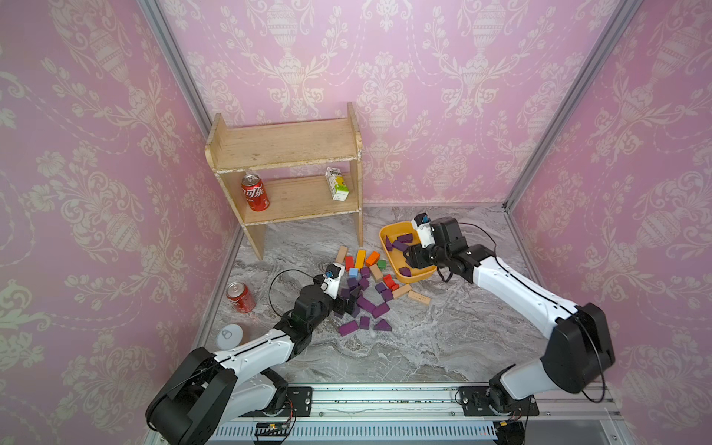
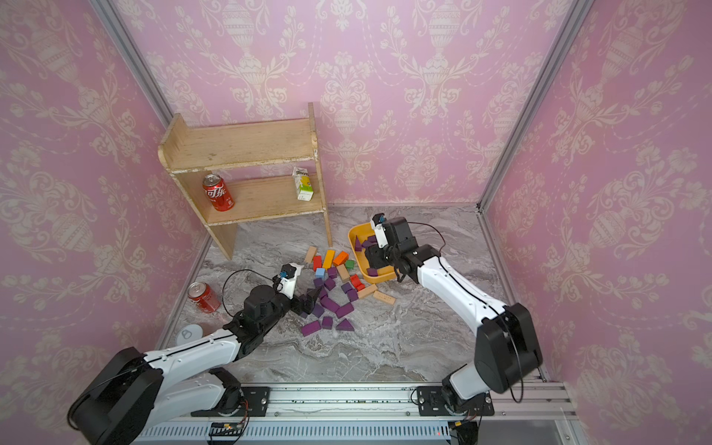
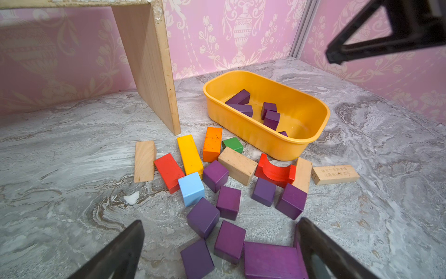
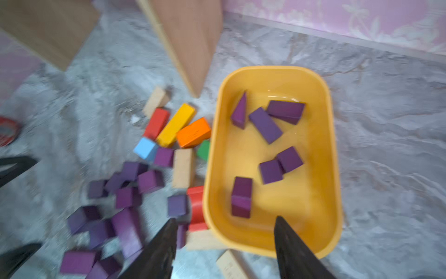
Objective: Pick purple bricks into the storage bin
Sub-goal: Place the building block in the storage box, then pick up the building block from the center of the board.
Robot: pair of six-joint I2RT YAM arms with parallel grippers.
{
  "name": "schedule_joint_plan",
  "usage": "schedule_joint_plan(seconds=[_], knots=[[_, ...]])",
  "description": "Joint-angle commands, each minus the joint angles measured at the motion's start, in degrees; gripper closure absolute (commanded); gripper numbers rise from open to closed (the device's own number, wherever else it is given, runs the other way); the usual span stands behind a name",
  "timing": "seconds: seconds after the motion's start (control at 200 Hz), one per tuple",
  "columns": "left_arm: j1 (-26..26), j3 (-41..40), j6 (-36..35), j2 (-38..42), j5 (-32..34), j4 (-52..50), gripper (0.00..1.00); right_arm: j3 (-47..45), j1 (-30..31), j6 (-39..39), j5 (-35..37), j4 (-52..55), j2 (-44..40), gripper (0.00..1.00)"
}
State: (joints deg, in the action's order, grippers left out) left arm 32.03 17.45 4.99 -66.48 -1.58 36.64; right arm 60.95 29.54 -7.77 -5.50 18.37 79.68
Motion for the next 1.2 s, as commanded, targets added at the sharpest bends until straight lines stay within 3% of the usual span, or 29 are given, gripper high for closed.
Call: schedule_joint_plan(seconds=[0.0, 0.13, 0.245, 0.405, 0.651, 0.841, 1.196], knots=[[-0.5, -0.6, -0.5, -0.4, -1.8, 0.7, 0.01, -10.7, 3.6, -6.1, -5.7, -3.4, -5.9, 0.35], [-0.5, -0.8, -0.8, 0.7, -4.6, 0.9, 0.01, -19.0, 9.0, -11.4, 2.0, -5.8, -11.6, 0.36], [-0.5, -1.0, -0.9, 1.5, -7.1, 1.2, 0.01, -20.7, 10.8, -13.2, 5.1, -7.5, -9.6, 0.37], [-0.5, -0.9, -0.9, 1.6, -8.7, 1.2, 0.01, -17.6, 11.1, -14.8, -0.4, -11.5, -3.6, 0.36], [-0.5, -0.9, -0.7, 2.1, -7.2, 0.7, 0.01, -11.6, 11.5, -12.5, 3.9, -13.1, 7.1, 0.39], [-0.5, -1.1, -0.7, 2.7, -5.8, 0.3, 0.01, -7.8, 11.9, -10.5, 6.7, -11.8, 14.1, 0.48], [-0.5, -1.1, -0.6, 1.7, -4.8, 0.8, 0.01, -3.1, 13.0, -7.5, 9.3, -8.1, 19.5, 0.52]])
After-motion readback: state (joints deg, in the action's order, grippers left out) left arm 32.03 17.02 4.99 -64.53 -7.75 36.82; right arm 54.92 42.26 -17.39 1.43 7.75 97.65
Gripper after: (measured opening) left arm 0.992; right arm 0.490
